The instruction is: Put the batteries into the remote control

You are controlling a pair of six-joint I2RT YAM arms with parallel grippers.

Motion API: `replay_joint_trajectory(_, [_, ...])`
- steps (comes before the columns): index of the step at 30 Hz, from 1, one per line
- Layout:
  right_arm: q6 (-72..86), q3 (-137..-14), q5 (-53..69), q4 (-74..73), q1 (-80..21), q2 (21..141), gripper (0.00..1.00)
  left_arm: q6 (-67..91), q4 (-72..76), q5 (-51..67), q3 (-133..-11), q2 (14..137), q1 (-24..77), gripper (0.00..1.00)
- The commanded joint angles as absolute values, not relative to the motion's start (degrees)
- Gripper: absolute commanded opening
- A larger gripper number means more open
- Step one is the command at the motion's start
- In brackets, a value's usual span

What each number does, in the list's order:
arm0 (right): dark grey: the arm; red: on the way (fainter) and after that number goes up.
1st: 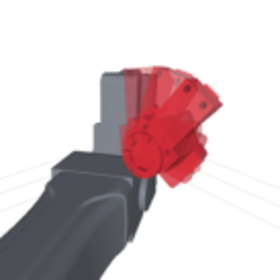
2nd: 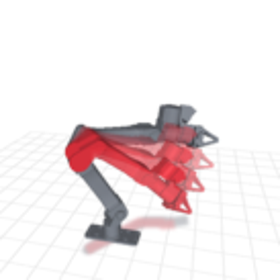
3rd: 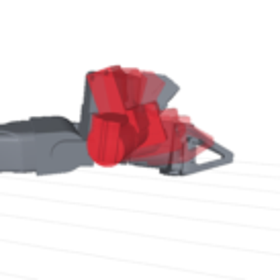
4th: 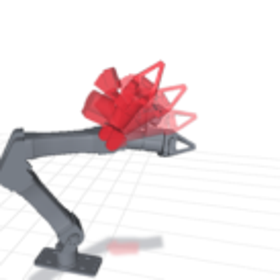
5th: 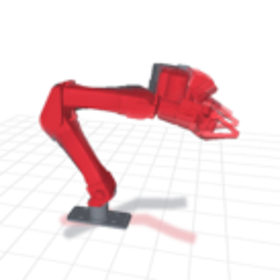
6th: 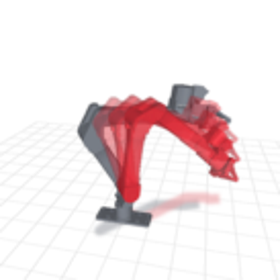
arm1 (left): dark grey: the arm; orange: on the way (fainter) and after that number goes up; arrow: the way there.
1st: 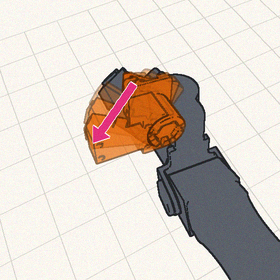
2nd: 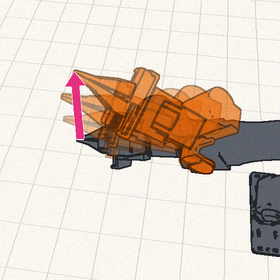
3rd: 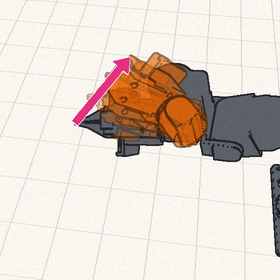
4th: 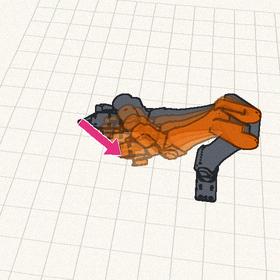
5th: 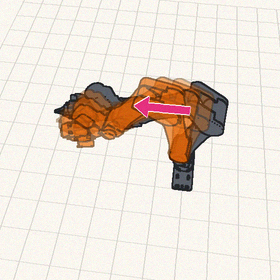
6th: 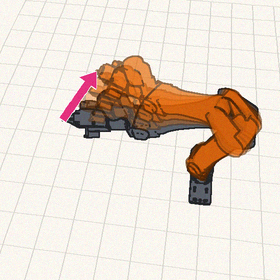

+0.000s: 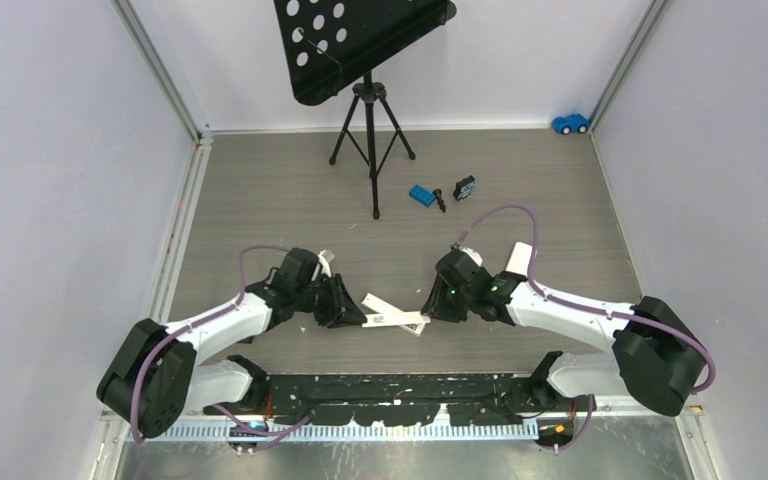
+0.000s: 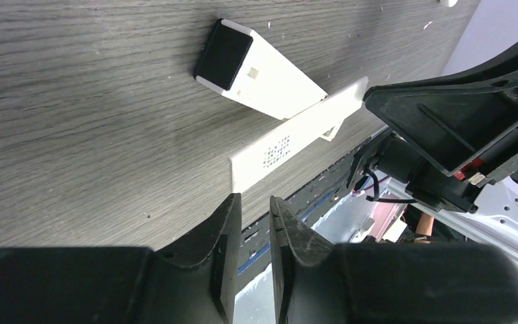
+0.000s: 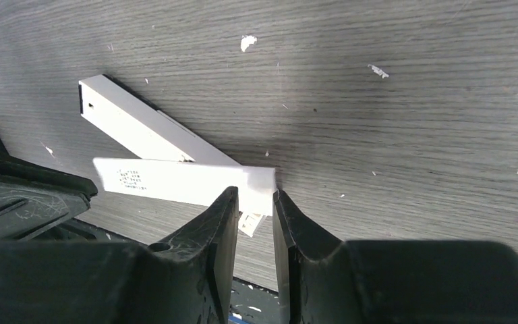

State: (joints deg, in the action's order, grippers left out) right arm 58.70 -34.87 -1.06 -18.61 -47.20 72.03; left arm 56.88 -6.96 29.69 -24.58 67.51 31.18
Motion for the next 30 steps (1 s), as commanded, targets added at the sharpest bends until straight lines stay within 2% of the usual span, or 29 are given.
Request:
replay_joint_trajectory(1, [58.93, -37.40, -5.31, -19.10, -47.75, 71.73, 0.30, 56.68, -5.36, 28.93, -24.28, 68.29, 31.46, 0.25])
replay_joint_trajectory(5, [58.64, -37.28, -6.00, -19.29, -47.78, 72.01, 0.31, 55.78, -6.15, 27.70, -24.02, 68.59, 31.46, 0.31])
replay_joint_trajectory(9, [57.89, -37.14, -6.41, -19.39, -47.78, 72.26, 0.35, 55.38, -5.92, 27.52, -23.87, 68.86, 31.46, 0.46])
replay_joint_trajectory(13, [57.34, -36.74, -6.75, -19.30, -47.78, 71.36, 0.40, 55.52, -4.89, 27.59, -23.19, 69.01, 31.46, 0.56])
replay_joint_trajectory(21, [55.58, -35.76, -5.90, -17.63, -47.74, 70.66, 0.51, 58.40, 3.09, 30.13, -20.62, 72.07, 31.46, 0.61])
replay_joint_trajectory(30, [55.37, -34.35, -3.72, -13.91, -47.72, 72.85, 0.52, 62.79, 13.45, 31.26, -17.45, 74.23, 31.46, 0.61])
